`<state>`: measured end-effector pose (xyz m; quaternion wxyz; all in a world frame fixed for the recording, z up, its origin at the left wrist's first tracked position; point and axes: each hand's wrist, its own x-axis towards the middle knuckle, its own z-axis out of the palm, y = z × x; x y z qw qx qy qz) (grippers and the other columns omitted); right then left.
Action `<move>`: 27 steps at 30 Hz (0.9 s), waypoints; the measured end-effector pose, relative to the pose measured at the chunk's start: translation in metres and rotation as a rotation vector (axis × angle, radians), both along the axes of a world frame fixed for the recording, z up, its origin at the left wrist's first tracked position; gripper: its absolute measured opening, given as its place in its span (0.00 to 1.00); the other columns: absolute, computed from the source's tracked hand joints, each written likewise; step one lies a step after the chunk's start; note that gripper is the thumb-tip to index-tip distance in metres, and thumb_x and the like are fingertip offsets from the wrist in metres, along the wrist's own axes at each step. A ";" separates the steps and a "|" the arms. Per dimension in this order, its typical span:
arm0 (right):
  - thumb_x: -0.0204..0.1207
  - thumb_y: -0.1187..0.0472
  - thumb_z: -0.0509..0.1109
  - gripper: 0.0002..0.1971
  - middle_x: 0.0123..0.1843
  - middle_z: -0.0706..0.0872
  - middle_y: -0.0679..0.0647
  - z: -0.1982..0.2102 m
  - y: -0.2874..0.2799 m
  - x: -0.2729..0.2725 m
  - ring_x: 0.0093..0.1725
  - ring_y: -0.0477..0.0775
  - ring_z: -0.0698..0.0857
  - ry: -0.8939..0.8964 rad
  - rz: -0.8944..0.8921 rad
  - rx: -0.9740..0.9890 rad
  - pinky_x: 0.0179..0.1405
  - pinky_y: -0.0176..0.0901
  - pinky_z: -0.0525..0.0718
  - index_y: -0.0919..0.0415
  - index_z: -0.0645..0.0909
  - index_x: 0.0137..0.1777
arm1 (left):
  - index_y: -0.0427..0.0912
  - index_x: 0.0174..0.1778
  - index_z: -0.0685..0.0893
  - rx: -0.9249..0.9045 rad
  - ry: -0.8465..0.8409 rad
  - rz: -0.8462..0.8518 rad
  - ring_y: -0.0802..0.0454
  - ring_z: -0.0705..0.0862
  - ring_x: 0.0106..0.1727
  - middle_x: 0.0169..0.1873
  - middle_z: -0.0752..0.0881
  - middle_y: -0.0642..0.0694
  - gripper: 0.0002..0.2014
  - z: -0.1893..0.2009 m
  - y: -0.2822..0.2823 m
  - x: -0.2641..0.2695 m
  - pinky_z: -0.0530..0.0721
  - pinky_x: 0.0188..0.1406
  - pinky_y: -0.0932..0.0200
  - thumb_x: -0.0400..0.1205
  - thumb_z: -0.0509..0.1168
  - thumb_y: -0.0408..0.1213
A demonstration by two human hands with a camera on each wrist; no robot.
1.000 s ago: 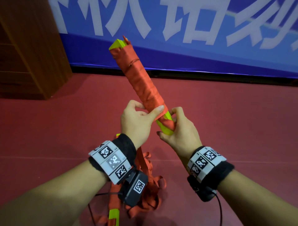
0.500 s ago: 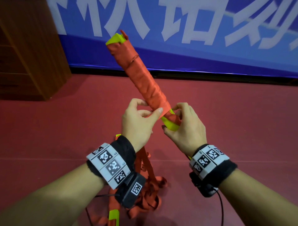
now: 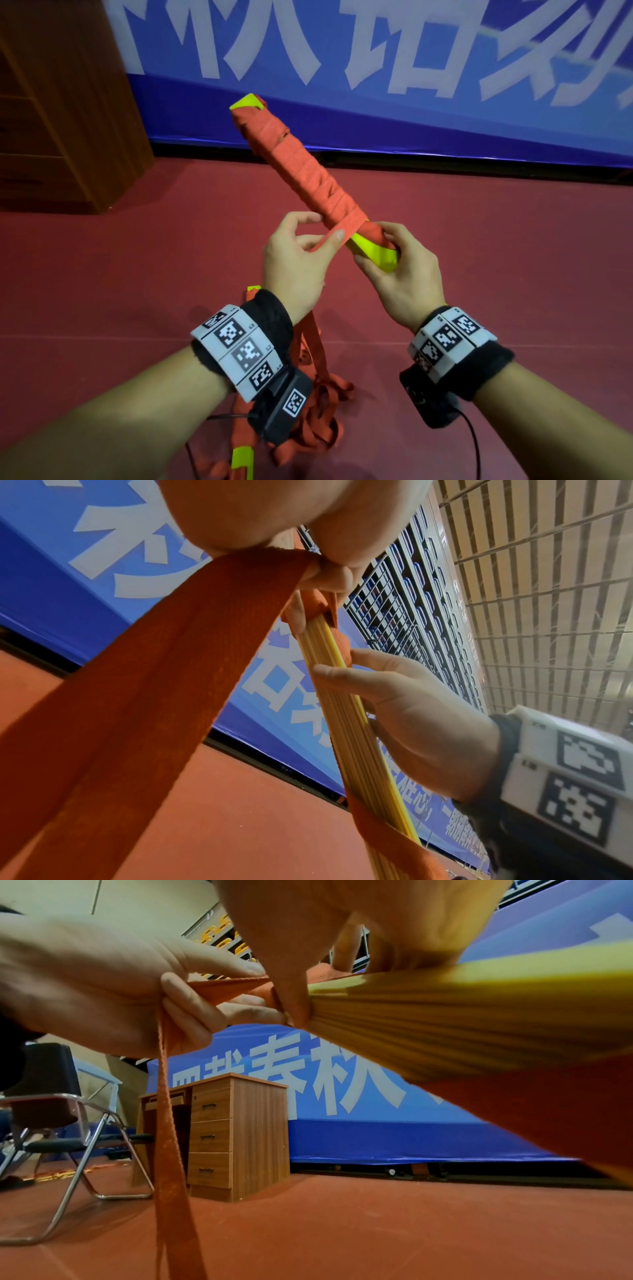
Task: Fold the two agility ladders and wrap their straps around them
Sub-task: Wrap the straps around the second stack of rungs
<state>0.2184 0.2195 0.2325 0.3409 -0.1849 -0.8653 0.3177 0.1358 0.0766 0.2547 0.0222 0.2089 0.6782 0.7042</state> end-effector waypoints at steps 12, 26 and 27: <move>0.76 0.66 0.80 0.21 0.51 0.92 0.57 0.001 -0.002 -0.002 0.44 0.54 0.91 0.113 0.232 -0.490 0.43 0.56 0.89 0.50 0.81 0.66 | 0.48 0.63 0.82 -0.016 -0.031 -0.015 0.53 0.75 0.16 0.41 0.93 0.47 0.19 -0.004 0.005 -0.008 0.74 0.18 0.61 0.79 0.77 0.46; 0.79 0.67 0.76 0.21 0.41 0.92 0.50 -0.001 0.000 -0.002 0.38 0.48 0.88 0.058 0.415 -0.632 0.37 0.40 0.85 0.54 0.79 0.70 | 0.44 0.64 0.80 -0.023 -0.044 -0.170 0.56 0.69 0.17 0.19 0.82 0.55 0.13 -0.008 0.003 -0.015 0.67 0.18 0.61 0.87 0.68 0.44; 0.80 0.67 0.76 0.20 0.40 0.92 0.49 -0.001 0.000 -0.002 0.38 0.48 0.88 0.047 0.424 -0.630 0.37 0.41 0.85 0.52 0.79 0.69 | 0.42 0.65 0.80 -0.004 -0.076 -0.178 0.58 0.68 0.16 0.19 0.82 0.55 0.14 -0.008 0.003 -0.016 0.67 0.18 0.63 0.87 0.69 0.43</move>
